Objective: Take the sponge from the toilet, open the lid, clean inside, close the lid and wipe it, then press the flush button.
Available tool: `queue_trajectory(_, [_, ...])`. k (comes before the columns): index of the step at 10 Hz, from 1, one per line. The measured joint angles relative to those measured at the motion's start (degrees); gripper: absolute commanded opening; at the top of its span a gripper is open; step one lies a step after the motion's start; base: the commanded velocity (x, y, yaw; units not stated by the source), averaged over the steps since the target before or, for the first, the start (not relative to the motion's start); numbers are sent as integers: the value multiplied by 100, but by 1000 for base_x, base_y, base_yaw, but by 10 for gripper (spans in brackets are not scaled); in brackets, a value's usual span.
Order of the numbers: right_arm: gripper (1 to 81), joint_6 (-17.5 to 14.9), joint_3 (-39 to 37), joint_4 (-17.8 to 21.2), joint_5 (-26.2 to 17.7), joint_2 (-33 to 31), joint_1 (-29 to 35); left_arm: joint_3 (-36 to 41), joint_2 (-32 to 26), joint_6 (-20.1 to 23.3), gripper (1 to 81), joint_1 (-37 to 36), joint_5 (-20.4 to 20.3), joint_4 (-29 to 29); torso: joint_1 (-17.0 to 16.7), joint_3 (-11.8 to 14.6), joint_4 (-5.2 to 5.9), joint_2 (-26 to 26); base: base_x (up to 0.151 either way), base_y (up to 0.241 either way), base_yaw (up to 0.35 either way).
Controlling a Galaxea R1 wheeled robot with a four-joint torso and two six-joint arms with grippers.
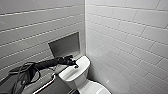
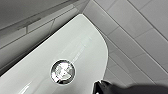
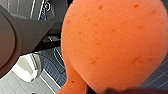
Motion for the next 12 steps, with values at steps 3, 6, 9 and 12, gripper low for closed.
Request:
queue_trajectory(3, [10, -1, 2, -2, 4, 48, 1, -467, 369, 0, 10, -174, 193, 137, 0, -227, 0, 0, 0, 0, 0])
queue_trajectory(6, [10, 0, 9, 0, 11, 59, 50, -640, 402, 0, 10, -174, 300, 217, 7, -430, 0, 5, 0, 0, 0])
queue_trajectory(9, [10, 0, 9, 0, 13, 59, 76, -808, 447, -2, 10, -199, 300, 217, 7, -437, 0, 7, 0, 0, 0])
queue_trajectory(12, [10, 0, 13, -2, 6, 61, 73, -1103, 596, -2, 10, -194, 297, 291, 9, -675, 0, 9, 0, 0, 0])
